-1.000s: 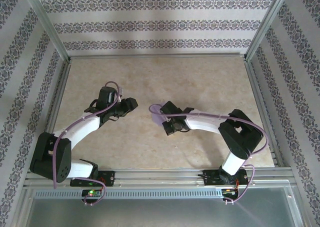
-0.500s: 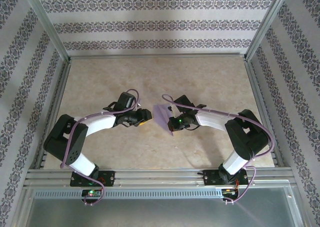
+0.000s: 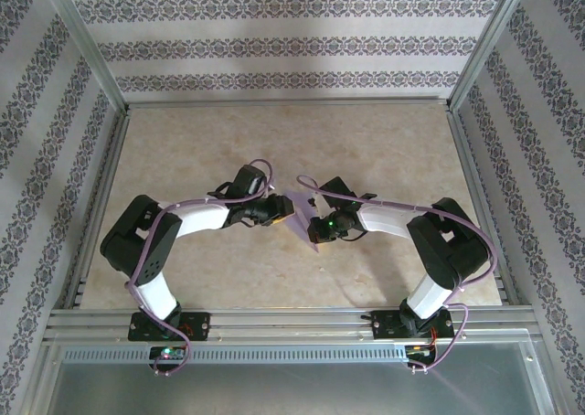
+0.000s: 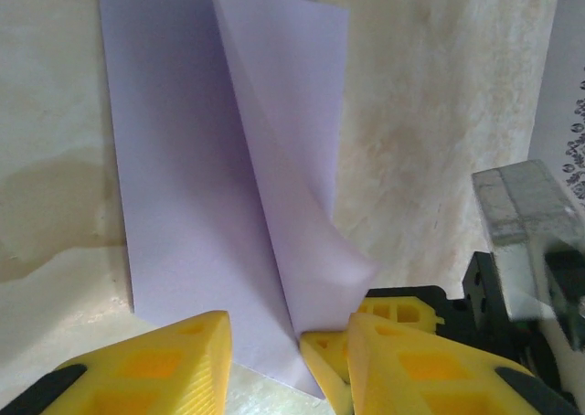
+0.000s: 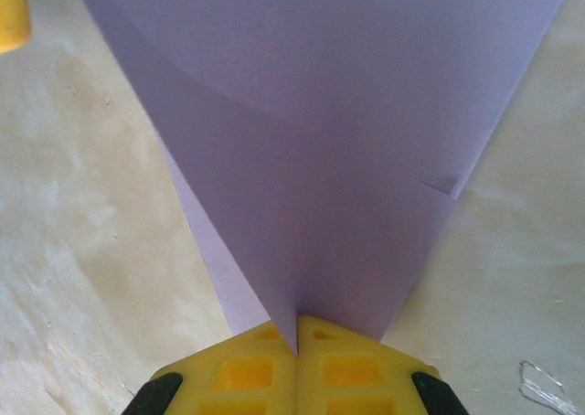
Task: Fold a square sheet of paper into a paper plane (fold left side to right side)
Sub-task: Fourth fold the wing at the center of the table.
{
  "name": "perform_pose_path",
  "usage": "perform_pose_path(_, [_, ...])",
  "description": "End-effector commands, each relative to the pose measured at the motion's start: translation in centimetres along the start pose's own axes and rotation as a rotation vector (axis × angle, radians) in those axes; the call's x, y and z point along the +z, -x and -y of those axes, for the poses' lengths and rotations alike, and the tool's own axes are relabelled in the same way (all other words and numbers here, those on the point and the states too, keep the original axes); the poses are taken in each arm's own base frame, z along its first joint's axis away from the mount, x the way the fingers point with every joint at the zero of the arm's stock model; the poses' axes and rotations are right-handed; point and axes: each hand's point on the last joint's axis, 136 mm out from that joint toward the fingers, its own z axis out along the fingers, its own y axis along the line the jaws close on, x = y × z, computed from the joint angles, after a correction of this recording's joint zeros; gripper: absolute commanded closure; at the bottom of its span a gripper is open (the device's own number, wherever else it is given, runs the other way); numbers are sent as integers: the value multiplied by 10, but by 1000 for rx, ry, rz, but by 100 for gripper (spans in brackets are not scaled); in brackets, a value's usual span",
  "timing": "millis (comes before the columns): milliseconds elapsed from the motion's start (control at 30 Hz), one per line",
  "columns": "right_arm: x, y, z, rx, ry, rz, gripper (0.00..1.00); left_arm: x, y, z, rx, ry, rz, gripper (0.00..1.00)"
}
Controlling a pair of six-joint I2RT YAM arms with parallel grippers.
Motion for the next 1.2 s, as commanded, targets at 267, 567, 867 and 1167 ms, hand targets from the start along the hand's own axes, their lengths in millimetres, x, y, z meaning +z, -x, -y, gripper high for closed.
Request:
perform_pose_path(267, [7, -12, 9, 14, -12, -37, 100, 24, 7, 12, 1, -34, 1, 62])
perform_pose_path(567, [8, -13, 11, 14, -19, -42, 100, 37, 13, 12, 3, -23, -8, 62])
perform_pose_path(867, [6, -10, 8, 10, -12, -36, 95, 44, 13, -5, 1, 58, -30, 62])
perform_pose_path(1167, [2, -1, -2, 7, 18, -20, 90, 45, 10, -19, 5, 122, -38, 62])
